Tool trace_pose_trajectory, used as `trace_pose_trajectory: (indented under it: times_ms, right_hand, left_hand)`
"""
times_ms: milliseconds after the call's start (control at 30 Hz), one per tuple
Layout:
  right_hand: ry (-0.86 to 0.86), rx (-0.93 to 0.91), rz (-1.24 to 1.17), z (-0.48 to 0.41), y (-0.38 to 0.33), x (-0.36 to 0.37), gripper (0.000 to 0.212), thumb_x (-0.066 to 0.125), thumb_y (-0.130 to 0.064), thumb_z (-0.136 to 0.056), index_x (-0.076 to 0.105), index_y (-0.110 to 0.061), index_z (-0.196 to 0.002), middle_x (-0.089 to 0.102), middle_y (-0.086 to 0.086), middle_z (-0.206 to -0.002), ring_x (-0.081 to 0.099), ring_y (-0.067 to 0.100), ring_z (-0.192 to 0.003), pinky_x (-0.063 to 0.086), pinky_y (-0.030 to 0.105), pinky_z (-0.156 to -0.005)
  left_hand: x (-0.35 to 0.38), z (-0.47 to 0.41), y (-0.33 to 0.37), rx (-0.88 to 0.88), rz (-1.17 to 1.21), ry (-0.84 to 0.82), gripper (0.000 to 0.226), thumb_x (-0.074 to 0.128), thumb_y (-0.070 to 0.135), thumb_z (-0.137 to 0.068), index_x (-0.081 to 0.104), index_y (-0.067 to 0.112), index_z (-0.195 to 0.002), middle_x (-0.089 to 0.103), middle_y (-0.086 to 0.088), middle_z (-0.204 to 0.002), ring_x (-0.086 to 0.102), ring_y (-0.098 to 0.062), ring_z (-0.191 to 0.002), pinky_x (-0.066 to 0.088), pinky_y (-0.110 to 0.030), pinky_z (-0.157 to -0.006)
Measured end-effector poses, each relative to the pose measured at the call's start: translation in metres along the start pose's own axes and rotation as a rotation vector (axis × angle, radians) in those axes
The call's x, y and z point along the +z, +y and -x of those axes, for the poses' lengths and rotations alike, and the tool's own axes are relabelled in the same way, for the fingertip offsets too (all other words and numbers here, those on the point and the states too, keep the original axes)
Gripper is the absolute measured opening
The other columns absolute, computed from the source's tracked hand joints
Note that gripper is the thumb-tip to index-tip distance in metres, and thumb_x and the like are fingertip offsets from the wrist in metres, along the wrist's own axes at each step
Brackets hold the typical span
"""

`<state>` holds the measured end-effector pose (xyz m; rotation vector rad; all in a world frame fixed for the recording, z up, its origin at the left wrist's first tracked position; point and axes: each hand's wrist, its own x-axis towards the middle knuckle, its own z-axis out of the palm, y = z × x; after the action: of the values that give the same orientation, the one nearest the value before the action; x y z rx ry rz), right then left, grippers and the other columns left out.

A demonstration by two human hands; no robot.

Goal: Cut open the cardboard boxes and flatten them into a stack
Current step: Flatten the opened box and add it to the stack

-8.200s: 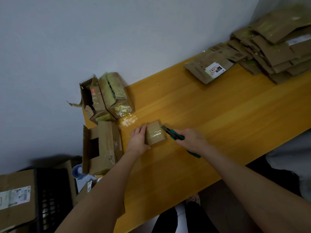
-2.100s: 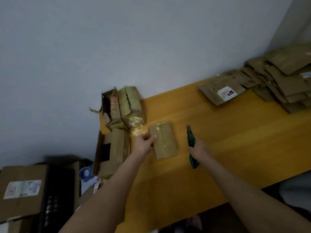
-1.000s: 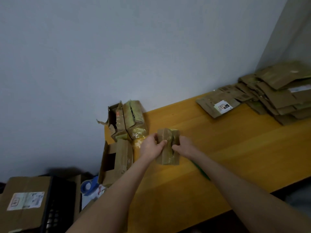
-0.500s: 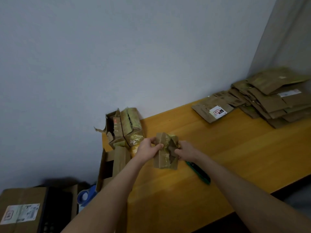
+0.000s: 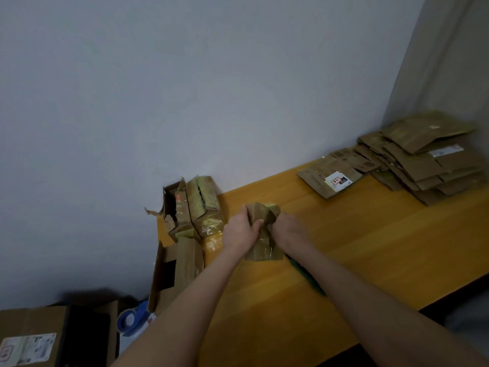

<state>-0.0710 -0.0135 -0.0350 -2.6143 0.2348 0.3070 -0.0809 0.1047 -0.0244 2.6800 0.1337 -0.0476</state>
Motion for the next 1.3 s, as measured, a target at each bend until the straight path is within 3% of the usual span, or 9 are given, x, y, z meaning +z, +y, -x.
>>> trace_pose_trajectory:
  times_ms: [133, 267, 367, 600, 800, 967, 1067, 1167, 1300]
  right_hand:
    - [-0.076, -0.044, -0.084, -0.001, 0.01, -0.006, 0.024, 0.043, -0.021, -0.097, 0.052, -0.012, -0.076, 0.054, 0.003, -0.078, 0.052, 0.02, -0.072, 0.043, 0.03, -0.062]
    - [-0.14, -0.104, -0.1, -0.004, 0.013, -0.01, 0.027, 0.035, -0.015, -0.1, 0.058, -0.003, -0.093, 0.055, 0.012, -0.09, 0.053, 0.026, -0.084, 0.044, 0.034, -0.071]
    - [-0.146, -0.172, -0.156, -0.004, 0.015, -0.013, 0.028, 0.033, -0.013, -0.1, 0.052, -0.004, -0.082, 0.052, 0.011, -0.086, 0.048, 0.023, -0.081, 0.039, 0.032, -0.068]
    - [-0.241, -0.166, -0.409, -0.002, 0.023, -0.013, 0.032, 0.039, -0.012, -0.1, 0.047, -0.007, -0.07, 0.048, 0.007, -0.07, 0.049, 0.018, -0.063, 0.047, 0.025, -0.052]
    - [-0.283, -0.076, -0.698, 0.002, 0.022, -0.015, 0.023, 0.045, -0.021, -0.101, 0.058, -0.004, -0.107, 0.061, 0.017, -0.11, 0.062, 0.027, -0.097, 0.055, 0.039, -0.08]
    - [-0.227, -0.043, -0.632, -0.001, 0.011, -0.011, 0.024, 0.054, -0.017, -0.096, 0.061, -0.001, -0.113, 0.063, 0.019, -0.112, 0.062, 0.03, -0.099, 0.055, 0.043, -0.08]
    - [-0.146, 0.03, -0.638, -0.003, 0.006, -0.004, 0.022, 0.051, -0.01, -0.095, 0.061, 0.006, -0.108, 0.063, 0.025, -0.108, 0.064, 0.033, -0.092, 0.057, 0.045, -0.071]
    - [-0.11, 0.052, -0.631, -0.002, -0.002, 0.001, 0.017, 0.047, -0.007, -0.093, 0.059, 0.004, -0.095, 0.063, 0.024, -0.1, 0.065, 0.039, -0.092, 0.057, 0.053, -0.075]
    - [-0.098, -0.045, -0.528, 0.002, -0.009, 0.006, 0.018, 0.046, -0.006, -0.09, 0.051, -0.008, -0.073, 0.066, 0.025, -0.088, 0.066, 0.041, -0.087, 0.055, 0.057, -0.071]
  left_hand:
    - [-0.01, -0.007, -0.01, 0.066, 0.075, -0.066, 0.041, 0.056, 0.037, -0.094, 0.053, 0.011, -0.125, 0.065, -0.008, -0.112, 0.061, -0.026, -0.1, 0.052, -0.037, -0.084]
    - [-0.018, -0.011, -0.021, 0.059, 0.238, -0.154, 0.047, 0.058, 0.03, -0.095, 0.05, 0.01, -0.136, 0.063, -0.009, -0.121, 0.062, -0.027, -0.103, 0.054, -0.044, -0.086]
    - [-0.026, -0.012, -0.031, 0.018, 0.388, -0.226, 0.057, 0.06, 0.024, -0.094, 0.039, 0.01, -0.146, 0.059, -0.004, -0.123, 0.063, -0.027, -0.105, 0.056, -0.047, -0.085]
    - [-0.033, -0.011, -0.044, -0.027, 0.534, -0.361, 0.059, 0.058, 0.022, -0.096, 0.033, 0.013, -0.149, 0.061, -0.008, -0.118, 0.066, -0.016, -0.083, 0.056, -0.022, -0.056]
    - [-0.033, -0.004, -0.061, -0.108, 0.717, -0.31, 0.036, 0.051, 0.02, -0.099, 0.053, 0.009, -0.133, 0.068, -0.001, -0.097, 0.067, -0.006, -0.074, 0.052, -0.018, -0.055]
    - [-0.022, -0.006, -0.051, -0.034, 0.595, -0.222, 0.052, 0.055, 0.028, -0.097, 0.041, 0.016, -0.146, 0.063, -0.005, -0.123, 0.066, -0.015, -0.098, 0.055, -0.027, -0.076]
    - [-0.017, -0.013, -0.039, 0.041, 0.138, -0.005, 0.068, 0.061, 0.041, -0.092, 0.032, 0.021, -0.15, 0.053, 0.0, -0.139, 0.059, -0.019, -0.115, 0.05, -0.041, -0.094]
    - [-0.008, -0.011, -0.024, 0.046, -0.27, -0.004, 0.093, 0.065, 0.059, -0.08, 0.021, 0.018, -0.15, 0.046, -0.005, -0.139, 0.06, -0.026, -0.111, 0.051, -0.039, -0.078]
    - [-0.007, -0.008, -0.026, 0.002, -0.466, 0.049, 0.083, 0.062, 0.045, -0.089, 0.018, 0.006, -0.148, 0.038, -0.012, -0.141, 0.065, -0.024, -0.093, 0.044, -0.03, -0.057]
